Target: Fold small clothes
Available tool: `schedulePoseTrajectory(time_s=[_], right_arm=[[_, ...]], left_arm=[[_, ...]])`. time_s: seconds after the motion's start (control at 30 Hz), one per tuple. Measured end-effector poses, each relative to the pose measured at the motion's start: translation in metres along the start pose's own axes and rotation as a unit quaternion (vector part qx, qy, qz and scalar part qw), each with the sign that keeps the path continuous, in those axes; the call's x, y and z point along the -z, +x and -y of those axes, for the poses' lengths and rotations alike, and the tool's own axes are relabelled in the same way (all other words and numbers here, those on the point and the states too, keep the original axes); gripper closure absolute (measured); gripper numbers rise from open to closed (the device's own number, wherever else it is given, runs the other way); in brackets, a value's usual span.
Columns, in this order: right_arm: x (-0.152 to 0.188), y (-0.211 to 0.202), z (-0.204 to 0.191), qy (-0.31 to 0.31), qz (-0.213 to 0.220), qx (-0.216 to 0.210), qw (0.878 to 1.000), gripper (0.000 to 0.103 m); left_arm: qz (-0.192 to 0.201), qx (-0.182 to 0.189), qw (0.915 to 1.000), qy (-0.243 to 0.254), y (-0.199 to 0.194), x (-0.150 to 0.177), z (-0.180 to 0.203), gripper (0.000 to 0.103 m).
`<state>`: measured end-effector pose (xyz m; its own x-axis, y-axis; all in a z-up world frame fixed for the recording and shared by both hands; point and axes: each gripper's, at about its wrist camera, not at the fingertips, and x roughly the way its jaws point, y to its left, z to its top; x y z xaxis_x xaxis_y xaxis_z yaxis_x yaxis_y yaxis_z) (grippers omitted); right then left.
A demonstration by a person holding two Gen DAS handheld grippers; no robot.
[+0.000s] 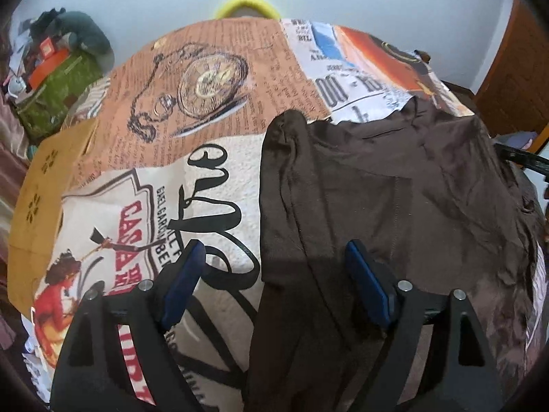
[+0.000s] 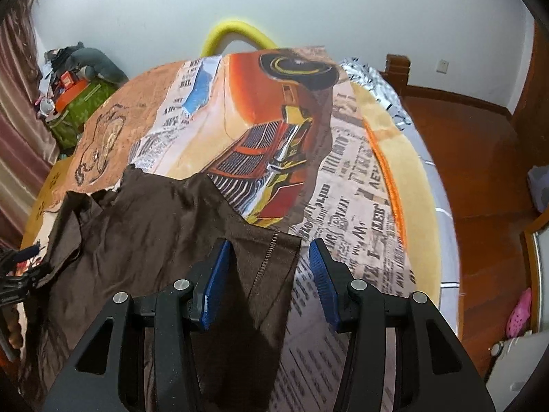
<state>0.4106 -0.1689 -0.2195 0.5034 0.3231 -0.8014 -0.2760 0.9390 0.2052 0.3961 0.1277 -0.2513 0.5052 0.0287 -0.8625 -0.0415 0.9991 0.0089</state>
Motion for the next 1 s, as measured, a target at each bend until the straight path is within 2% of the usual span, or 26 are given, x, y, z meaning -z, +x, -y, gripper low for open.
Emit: schedulePoseTrajectory(time_s=[0.07,0.13,0.2,0.3,0.5,0.67,0.8,1.0], right_arm=[[0.001,0.004,0.000,0.002,-0.002,-0.002,1.000,0.060],[0.002,0.004,0.000,0.002,0.000,-0.006,1.000,0.071],[0.003,0.000,-0.002,0.002,0.007,-0.006,1.000,0.088],[0.004,-0.010,-0.008,-0.010,0.023,0.004,1.000,0.094],[0.000,-0.036,-0.022,-0.020,0.046,0.000,0.999,0.095],[-0.010,-0.058,-0.049,-0.039,0.059,-0.014,0.997,0.095],[-0.015,-0.054,-0.076,-0.059,0.057,-0.020,0.996,0.095],[-0.015,-0.024,-0.108,-0.064,0.034,-0.034,0.997,0.095]], left_arm=[[0.006,-0.001,1.0000,0.003,-0.007,0.001,0.000,0.020],[0.014,-0.008,0.9998,0.009,-0.014,0.002,0.001,0.020],[0.021,-0.020,0.9994,0.017,-0.020,0.002,0.002,0.020],[0.031,-0.028,0.9989,0.022,-0.028,0.004,0.003,0.020],[0.036,-0.021,0.9990,0.016,-0.042,0.009,0.002,0.020],[0.050,-0.024,0.9983,0.018,-0.058,0.016,-0.001,0.020],[0.057,-0.026,0.9979,0.017,-0.069,0.023,-0.008,0.020],[0.055,-0.034,0.9979,0.010,-0.076,0.034,-0.028,0.020]])
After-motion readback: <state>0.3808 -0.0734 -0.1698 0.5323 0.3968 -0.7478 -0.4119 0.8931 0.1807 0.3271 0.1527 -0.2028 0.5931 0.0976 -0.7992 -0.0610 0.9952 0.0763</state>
